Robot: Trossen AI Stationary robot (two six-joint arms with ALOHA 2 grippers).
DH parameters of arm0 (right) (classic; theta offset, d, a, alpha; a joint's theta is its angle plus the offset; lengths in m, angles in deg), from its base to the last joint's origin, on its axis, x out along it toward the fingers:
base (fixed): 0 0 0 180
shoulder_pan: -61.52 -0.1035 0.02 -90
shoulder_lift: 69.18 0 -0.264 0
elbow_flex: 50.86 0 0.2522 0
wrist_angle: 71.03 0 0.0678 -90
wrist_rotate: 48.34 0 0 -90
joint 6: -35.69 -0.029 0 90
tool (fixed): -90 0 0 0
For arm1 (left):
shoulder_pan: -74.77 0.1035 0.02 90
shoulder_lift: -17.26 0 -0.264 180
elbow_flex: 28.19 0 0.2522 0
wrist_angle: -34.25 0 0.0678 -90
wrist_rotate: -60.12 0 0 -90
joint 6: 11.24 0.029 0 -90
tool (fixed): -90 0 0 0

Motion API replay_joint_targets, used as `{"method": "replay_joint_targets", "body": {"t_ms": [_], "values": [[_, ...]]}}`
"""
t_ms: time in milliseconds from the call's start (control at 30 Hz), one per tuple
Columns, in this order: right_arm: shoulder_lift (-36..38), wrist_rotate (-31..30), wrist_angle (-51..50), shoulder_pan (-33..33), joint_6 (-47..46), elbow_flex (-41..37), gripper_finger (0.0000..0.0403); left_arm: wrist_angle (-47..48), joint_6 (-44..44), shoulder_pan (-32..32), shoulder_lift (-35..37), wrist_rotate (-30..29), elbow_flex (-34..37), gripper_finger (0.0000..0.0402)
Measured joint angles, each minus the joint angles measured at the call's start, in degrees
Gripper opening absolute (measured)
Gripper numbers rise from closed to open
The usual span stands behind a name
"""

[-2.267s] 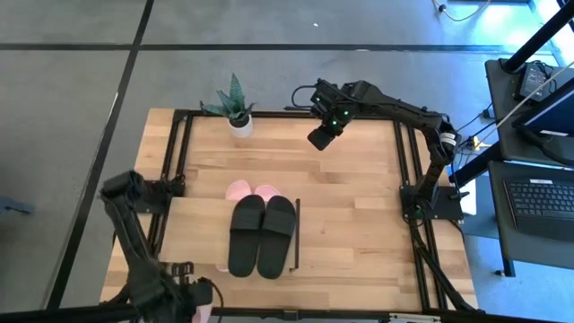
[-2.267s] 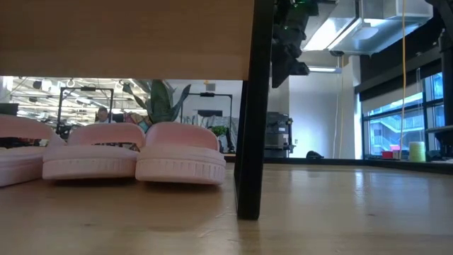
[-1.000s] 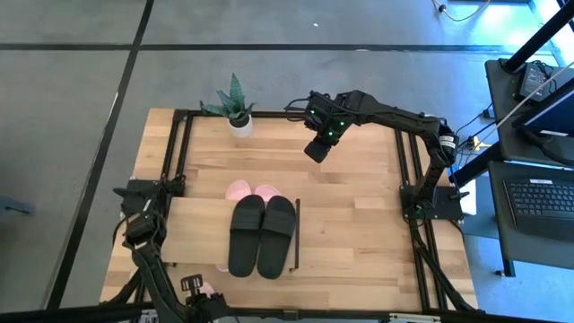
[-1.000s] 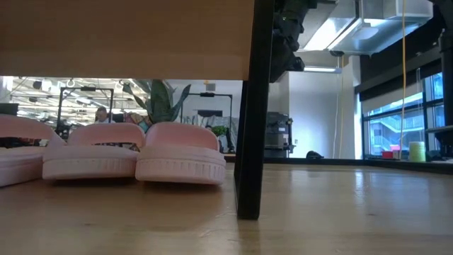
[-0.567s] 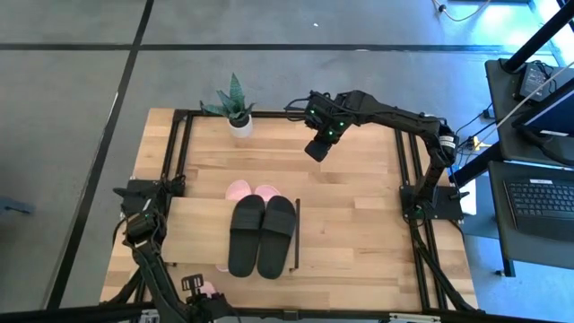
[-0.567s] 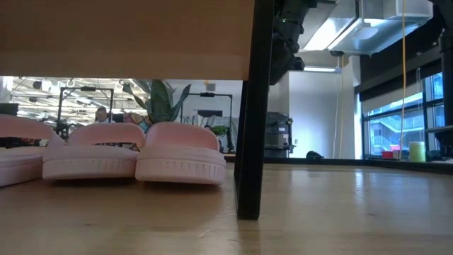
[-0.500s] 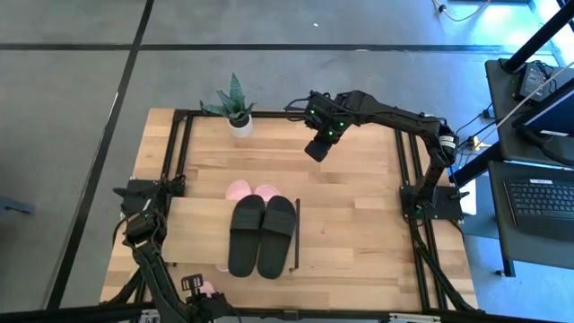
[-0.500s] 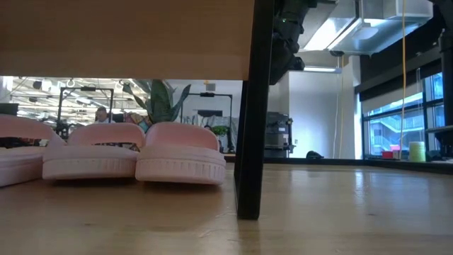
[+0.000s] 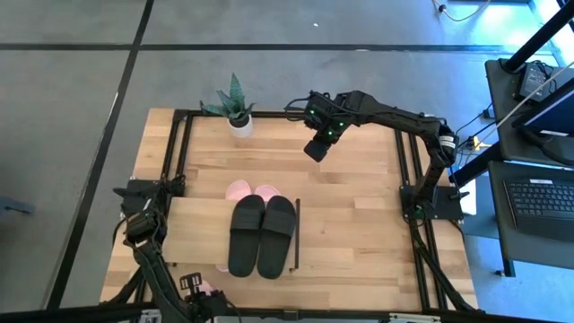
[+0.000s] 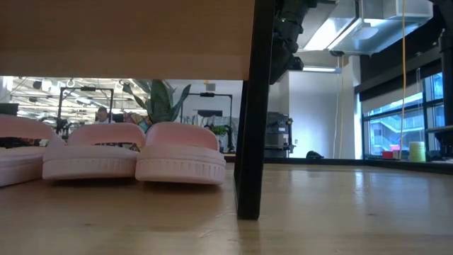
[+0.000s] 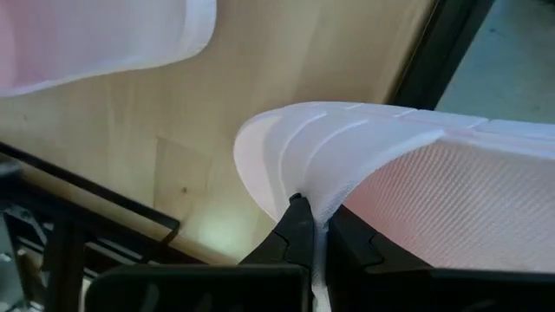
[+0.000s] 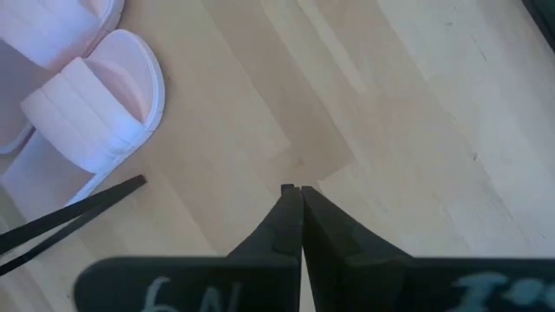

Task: Pick and place slides into the shelf
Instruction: Put the pink slide under the shelf

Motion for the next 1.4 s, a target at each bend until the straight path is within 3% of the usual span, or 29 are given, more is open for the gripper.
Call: {"method": "replay_joint_targets", "body": {"t_ms": [100,400,533,933,1400], "values": [[0.00,0.01,0.02,0.00,-0.02,0.00,0.0006,0.01,0.46,0.52,0.00,0.24,-0.80,0.0002],[0.00,0.02,0.79,0.00,-0.05,0.00,0.0006,-0.08,0.34,2.11,5.62,-6.50,-0.79,0.0002],[0.00,0.01,1.06,-0.05,-0.02,0.00,0.0006,-0.10,1.31,2.19,5.62,-3.90,0.42,0.0002],[0.00,-0.05,1.62,-1.13,0.90,0.00,0.0006,-0.08,2.98,1.99,5.38,3.16,13.55,0.0002],[0.00,-0.04,1.57,-2.29,1.02,0.00,0.0006,0.00,9.32,2.97,5.35,-1.44,16.30,0.0002]]}}
